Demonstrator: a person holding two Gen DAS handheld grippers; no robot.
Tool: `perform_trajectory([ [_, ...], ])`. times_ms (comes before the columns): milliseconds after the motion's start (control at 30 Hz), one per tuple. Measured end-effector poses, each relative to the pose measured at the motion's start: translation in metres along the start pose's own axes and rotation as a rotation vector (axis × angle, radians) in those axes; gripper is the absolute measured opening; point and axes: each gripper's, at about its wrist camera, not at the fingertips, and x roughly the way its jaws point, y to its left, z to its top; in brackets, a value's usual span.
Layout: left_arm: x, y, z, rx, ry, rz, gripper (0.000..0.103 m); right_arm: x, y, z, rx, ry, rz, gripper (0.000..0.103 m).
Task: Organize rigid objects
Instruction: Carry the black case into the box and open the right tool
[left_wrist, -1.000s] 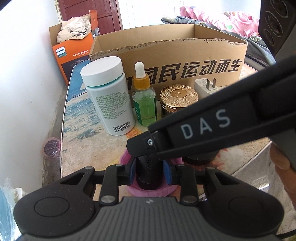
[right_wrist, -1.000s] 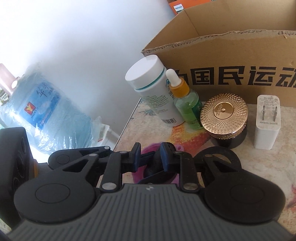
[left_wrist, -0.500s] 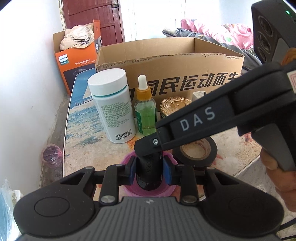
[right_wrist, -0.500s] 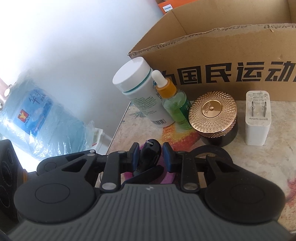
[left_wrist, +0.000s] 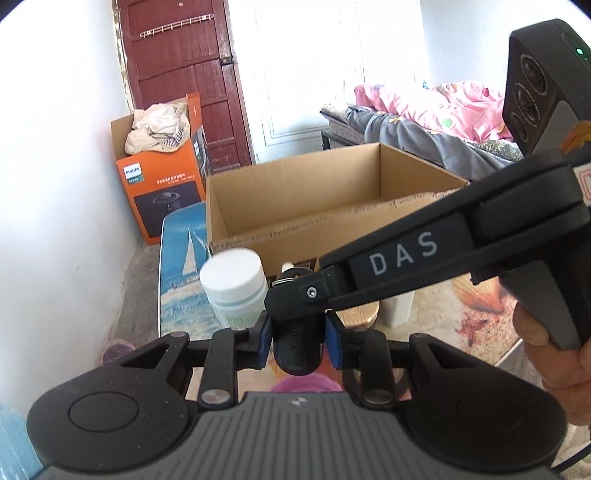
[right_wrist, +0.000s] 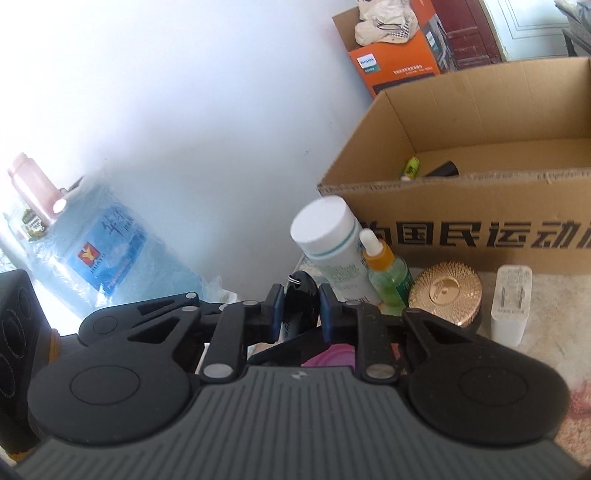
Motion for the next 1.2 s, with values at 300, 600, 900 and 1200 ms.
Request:
perform_trajectory([
  [300, 0.000, 0.008, 0.090, 0.009, -0.076, -0.038, 0.031, -0.036, -0.006, 0.091, -0.059, -0.082, 0.039, 0.017],
  [600, 0.106, 0.034, 0.159, -0.088, 0.169, -0.174, 0.031, -0.001, -0.091, 0.165, 0.097, 0.040, 0.001, 0.016],
  [900, 0.225, 0.059, 0.167, -0.161, 0.433, -0.139, 0.029, 0.090, -0.187, 0.192, 0.379, 0.218, 0.012, 0.016],
  [1200, 0.283, 0.081, 0.167, -0.191, 0.525, -0.023, 0.044, 0.171, -0.228, 0.198, 0.561, 0.273, 0.022, 0.027],
])
